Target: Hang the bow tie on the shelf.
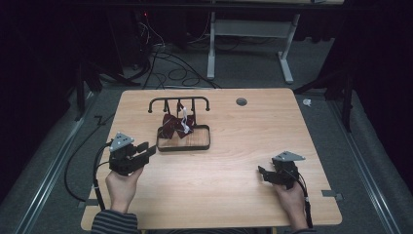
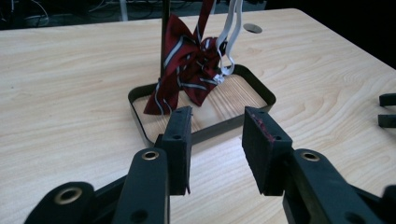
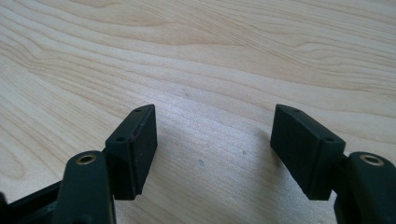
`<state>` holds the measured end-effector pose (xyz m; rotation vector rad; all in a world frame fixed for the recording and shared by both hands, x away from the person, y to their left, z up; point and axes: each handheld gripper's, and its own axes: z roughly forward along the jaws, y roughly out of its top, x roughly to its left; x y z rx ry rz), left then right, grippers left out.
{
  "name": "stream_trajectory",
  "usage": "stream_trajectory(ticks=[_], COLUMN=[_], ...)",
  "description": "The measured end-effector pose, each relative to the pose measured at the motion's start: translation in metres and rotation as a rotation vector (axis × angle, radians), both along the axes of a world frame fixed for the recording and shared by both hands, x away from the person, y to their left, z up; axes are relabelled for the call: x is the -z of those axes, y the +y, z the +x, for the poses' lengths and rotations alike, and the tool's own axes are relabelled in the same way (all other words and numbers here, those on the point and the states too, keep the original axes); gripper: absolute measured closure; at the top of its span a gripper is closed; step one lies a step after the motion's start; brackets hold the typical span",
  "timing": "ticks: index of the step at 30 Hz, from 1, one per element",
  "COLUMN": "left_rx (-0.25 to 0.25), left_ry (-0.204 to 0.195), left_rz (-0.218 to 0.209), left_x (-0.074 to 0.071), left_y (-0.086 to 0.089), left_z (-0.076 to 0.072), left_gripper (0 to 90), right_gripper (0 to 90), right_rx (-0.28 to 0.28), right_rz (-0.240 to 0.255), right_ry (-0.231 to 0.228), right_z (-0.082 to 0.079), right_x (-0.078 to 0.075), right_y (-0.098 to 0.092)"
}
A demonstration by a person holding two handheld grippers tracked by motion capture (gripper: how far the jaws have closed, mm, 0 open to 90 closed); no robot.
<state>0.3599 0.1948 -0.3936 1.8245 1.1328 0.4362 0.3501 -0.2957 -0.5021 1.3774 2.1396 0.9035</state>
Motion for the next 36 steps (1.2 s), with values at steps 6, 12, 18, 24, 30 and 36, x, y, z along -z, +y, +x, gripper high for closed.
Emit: stream_trajectory(ticks=[6,12,18,24,30,36], left_rx=[-0.003,-0.01,-0.012,-0.014,-0.016,-0.021], left_ry=[0.022,0.037,0.056,0.073,0.098,0.125], left_rz=[-0.01,-0.012,0.005,0.006,0.002,-0.01], left_x=[0.01,0.02,0.03,0.04,0.053,0.065], left_y=[0.003,0.005,0.005,0.004,0.003,0.003], left_z=[-0.005,-0.009,-0.012,-0.015,-0.017,-0.02], left_gripper=[63.0,62.6,62.3,61.9,61.3,60.9], right_gripper=[33.1,33.1,33.1,33.1,33.1,33.1], right_rx=[0.001,0.001,0.0,-0.002,-0.002,0.0], right_rz=[0.001,0.0,-0.002,-0.002,-0.002,-0.001], right_ry=[0.001,0.001,0.0,-0.002,-0.002,-0.001], right_z=[0.0,0.0,0.0,0.0,0.0,0.0], right_x=[0.0,0.0,0.0,0.0,0.0,0.0], right_y=[0.0,0.0,0.0,0.0,0.0,0.0])
